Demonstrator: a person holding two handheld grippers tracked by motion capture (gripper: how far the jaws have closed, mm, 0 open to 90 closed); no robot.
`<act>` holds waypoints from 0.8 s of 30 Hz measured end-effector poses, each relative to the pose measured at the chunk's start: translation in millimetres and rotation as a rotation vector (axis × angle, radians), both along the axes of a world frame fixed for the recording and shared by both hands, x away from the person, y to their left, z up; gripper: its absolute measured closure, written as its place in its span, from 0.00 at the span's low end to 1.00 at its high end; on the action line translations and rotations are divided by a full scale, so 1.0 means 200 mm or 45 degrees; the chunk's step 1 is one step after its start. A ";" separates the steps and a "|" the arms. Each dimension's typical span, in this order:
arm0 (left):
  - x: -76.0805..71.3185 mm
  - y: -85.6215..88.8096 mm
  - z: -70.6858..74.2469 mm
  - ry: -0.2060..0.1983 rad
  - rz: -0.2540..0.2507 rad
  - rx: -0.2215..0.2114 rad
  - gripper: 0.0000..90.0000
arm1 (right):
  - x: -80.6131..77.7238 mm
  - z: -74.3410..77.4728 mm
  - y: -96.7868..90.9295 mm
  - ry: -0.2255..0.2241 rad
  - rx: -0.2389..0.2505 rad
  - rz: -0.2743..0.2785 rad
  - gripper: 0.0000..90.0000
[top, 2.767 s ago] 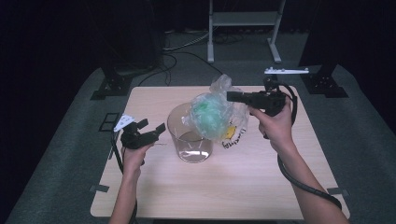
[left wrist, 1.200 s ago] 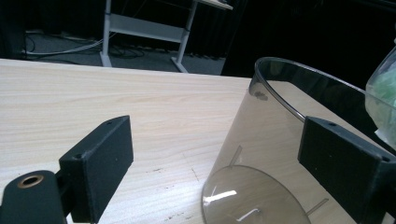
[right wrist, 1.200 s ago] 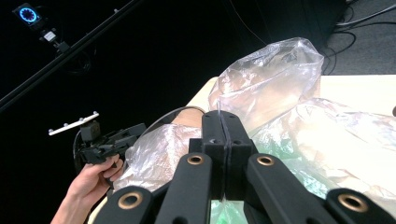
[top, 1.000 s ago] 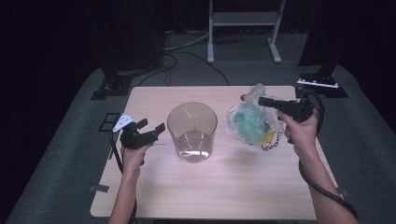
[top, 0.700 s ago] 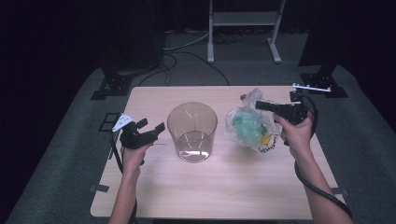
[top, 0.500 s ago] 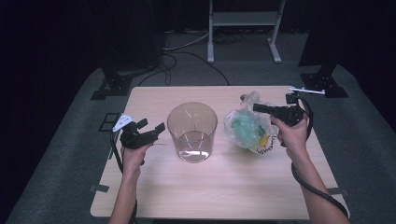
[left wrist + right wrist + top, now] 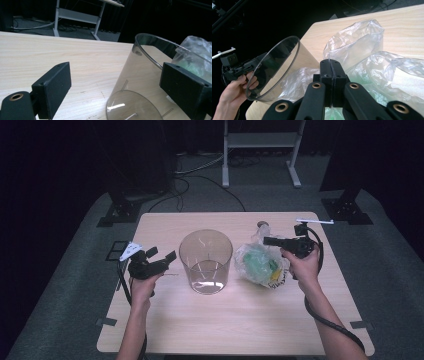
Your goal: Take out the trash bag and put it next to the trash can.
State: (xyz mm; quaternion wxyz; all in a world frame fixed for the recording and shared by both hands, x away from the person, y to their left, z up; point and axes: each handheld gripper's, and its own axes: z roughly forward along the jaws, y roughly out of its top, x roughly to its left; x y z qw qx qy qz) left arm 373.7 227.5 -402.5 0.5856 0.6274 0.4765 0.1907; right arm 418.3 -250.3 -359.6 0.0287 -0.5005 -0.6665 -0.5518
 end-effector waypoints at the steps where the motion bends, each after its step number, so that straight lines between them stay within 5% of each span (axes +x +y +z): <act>1: 0.00 0.00 0.00 0.000 -0.001 0.000 0.10 | 0.00 -0.01 0.00 0.009 0.000 -0.001 1.00; 16: 0.01 -0.02 -0.01 0.010 -0.011 0.008 0.10 | 0.02 -0.17 0.05 0.081 0.006 0.038 0.98; 24: 0.01 -0.01 -0.01 0.008 -0.010 0.003 0.10 | 0.01 -0.10 0.04 0.006 0.007 0.035 0.69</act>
